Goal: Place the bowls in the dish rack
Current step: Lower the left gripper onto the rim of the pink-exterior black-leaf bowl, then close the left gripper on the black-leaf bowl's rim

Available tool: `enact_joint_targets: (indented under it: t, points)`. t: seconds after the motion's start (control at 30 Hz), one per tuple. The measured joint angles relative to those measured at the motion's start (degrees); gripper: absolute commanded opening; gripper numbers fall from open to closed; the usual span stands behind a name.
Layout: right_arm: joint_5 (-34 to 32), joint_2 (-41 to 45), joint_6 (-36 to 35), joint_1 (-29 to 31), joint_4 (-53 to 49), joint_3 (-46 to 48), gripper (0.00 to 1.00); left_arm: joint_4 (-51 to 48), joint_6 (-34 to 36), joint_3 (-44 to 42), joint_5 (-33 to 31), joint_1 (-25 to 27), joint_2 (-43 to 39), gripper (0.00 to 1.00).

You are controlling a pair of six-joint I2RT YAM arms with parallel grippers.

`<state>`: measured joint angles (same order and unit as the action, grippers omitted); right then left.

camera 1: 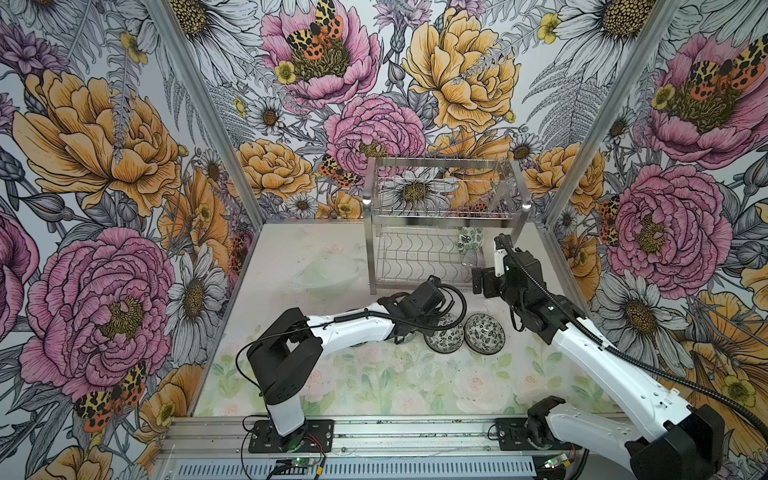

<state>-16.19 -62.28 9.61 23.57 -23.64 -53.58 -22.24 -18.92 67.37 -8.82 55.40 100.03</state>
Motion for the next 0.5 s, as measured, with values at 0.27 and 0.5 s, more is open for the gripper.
enact_joint_targets:
  t: [0.27,0.5]
  points:
    - [0.0,-0.09,0.0,-0.04,-0.02,0.0,0.98,-0.24,0.04,-0.52,0.83,0.0,0.0,0.37]
    - [0.0,-0.11,0.0,-0.04,-0.02,0.0,0.98,-0.31,0.04,-0.52,0.85,0.0,0.0,0.35]
